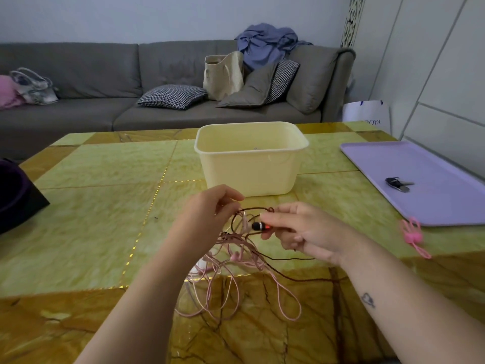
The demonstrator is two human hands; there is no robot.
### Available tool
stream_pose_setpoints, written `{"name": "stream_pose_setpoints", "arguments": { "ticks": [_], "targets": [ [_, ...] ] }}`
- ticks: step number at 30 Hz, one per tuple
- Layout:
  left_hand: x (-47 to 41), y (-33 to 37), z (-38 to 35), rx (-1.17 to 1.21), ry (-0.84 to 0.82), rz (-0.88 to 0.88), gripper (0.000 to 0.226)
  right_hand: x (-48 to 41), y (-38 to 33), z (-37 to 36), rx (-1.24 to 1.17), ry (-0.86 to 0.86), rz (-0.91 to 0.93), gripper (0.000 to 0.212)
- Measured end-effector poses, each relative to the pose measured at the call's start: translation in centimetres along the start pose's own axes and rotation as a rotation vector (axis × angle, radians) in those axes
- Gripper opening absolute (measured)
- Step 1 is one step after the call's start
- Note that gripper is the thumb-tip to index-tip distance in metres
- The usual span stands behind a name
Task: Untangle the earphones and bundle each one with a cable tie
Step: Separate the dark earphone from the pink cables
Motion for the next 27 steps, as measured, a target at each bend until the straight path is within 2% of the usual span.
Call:
{"name": "stream_pose_setpoints", "arguments": {
  "ticks": [3, 8, 11, 15, 20, 24, 27],
  "targets": [
    [-0.2, -0.8, 1.3, -0.025, 0.061, 0.033, 0.018, 0.0, 0.2, 2.1, -0.016, 0.115, -0.006, 0.031],
    [0.0, -1.0, 2.5, -0.007, 0.110, 0.032, 0.016, 1.4, -0.6, 5.9, 0.344, 0.371, -0.019, 0.013],
    [0.0, -1.5, 2.8, -0.049, 0.095, 0.055, 0.010, 2.2, -1.0, 8.1, 0.504, 0.527, -0.016, 0.013],
    [0.1, -2.2, 3.8, -0.124, 0.110, 0.137, 0.015, 2.8, -0.9, 9.2, 0.597, 0.535, -0.029, 0.018],
    [0.3, -3.1, 5.3, -0.149, 0.220, 0.219, 0.018, 3.1, -0.9, 10.7, 0.708, 0.711, 0.009, 0.017],
    [0.5, -3.1, 4.7, 0.007, 0.217, 0.238, 0.029, 1.9, 0.5, 9.6, 0.921, 0.620, -0.071, 0.022],
    [0.6, -2.7, 4.2, 0.111, 0.197, 0.227, 0.034, 1.5, 1.2, 8.7, 1.249, 0.568, -0.187, 0.024]
  ]
}}
Point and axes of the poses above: each hand's wrist, its own x-axis away from the middle knuckle, its own z-axis out of the back of the hand, y = z × x, the point moved 9 cm from there along -x, towards the middle knuckle, and after that the axes turned 10 degrees about x, right-handed, at the moved point
